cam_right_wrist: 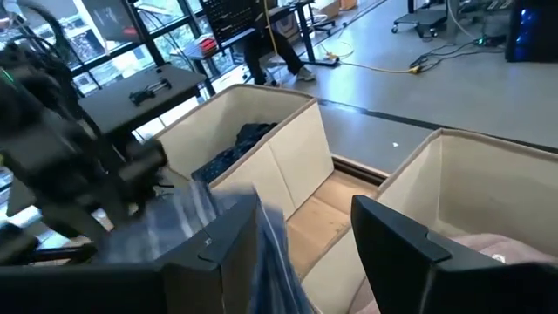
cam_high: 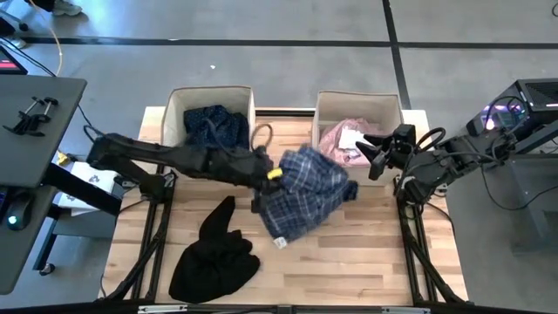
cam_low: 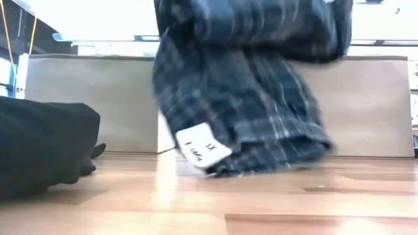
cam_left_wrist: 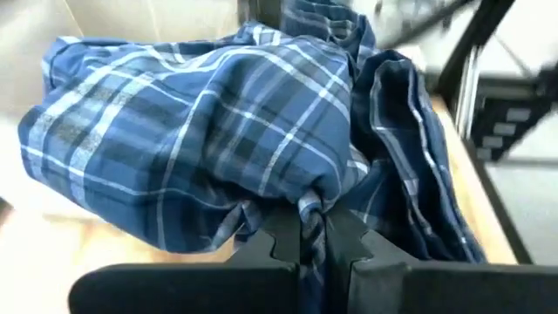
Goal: Sort clothes
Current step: Put the blue pants into the left laundry bin
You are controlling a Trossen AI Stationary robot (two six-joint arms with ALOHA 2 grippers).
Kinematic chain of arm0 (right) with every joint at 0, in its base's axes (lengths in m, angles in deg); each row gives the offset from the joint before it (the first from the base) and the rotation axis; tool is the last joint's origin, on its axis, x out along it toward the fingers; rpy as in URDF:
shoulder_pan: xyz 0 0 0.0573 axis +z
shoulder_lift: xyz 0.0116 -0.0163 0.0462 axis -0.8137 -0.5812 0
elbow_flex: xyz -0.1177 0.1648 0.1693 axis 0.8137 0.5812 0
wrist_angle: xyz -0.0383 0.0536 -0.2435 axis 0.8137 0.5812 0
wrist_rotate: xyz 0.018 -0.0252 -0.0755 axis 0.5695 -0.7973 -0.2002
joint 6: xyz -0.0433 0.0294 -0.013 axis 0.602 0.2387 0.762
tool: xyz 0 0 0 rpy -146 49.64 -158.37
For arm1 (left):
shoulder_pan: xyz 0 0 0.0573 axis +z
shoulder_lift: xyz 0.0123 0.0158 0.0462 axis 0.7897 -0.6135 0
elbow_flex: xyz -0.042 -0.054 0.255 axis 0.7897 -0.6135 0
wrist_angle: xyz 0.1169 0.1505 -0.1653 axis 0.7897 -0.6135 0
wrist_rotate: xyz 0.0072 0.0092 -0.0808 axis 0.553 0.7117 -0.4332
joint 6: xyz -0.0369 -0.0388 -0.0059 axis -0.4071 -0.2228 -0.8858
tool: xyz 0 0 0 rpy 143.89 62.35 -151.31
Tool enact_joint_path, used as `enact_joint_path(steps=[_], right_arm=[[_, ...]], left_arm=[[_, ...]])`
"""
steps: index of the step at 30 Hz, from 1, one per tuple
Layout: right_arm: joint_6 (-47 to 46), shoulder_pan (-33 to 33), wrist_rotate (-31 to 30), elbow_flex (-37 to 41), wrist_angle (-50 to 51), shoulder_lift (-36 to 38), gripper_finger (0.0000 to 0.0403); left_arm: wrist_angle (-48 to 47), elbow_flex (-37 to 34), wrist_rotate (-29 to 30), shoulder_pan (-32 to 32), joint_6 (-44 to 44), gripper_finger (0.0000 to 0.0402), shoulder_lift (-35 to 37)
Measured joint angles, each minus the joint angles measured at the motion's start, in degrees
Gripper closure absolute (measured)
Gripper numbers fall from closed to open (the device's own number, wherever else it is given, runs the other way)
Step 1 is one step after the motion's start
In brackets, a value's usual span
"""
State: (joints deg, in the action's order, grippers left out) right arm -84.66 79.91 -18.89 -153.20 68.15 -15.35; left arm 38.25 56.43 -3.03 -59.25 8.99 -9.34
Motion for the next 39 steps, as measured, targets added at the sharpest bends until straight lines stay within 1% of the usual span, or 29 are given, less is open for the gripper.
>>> enact_joint_path(steps=[5,8,11,18,23,30,32,36,39], right_arm=[[0.12,-0.1,-2.02,0.0,-1.39,-1.43,0.0229],[0.14,-0.97,-2.13,0.0,-2.04,-2.03,0.0229],[0.14,-1.9,-2.13,0.0,-2.56,-2.51,0.0229],[0.14,-3.08,-1.91,0.0,-4.28,-2.64,0.0229],[0.14,-3.08,-1.89,0.0,-4.65,-2.69,0.0229],[0.14,-3.08,-1.75,0.0,-4.81,-3.03,0.0229],[0.14,-3.08,-1.76,0.0,-4.89,-3.07,0.0229],[0.14,-3.1,-1.76,0.0,-5.0,-3.07,0.0229],[0.14,-3.26,-1.78,0.0,-5.03,-3.2,0.0229]], left_arm=[[-0.13,7.56,3.15,-0.04,4.26,0.0401,2.33],[-0.85,12.59,3.86,0.01,7.64,0.0401,2.41],[-3.36,18.2,5.46,0.0,11.16,0.0401,2.23],[-9.26,30.3,11.76,0.0,18.36,0.0401,2.4],[-9.41,37.29,16.06,0.0,24.17,0.0401,2.4],[-10.67,46.02,20.02,0.84,33.46,0.0401,2.4],[-12.69,48.54,22.5,1.55,36.2,0.0401,2.4],[-20.15,52.63,30.1,4.27,40.89,0.0401,2.44],[-27.22,54.2,34.95,7.37,41.15,0.0401,2.56]])
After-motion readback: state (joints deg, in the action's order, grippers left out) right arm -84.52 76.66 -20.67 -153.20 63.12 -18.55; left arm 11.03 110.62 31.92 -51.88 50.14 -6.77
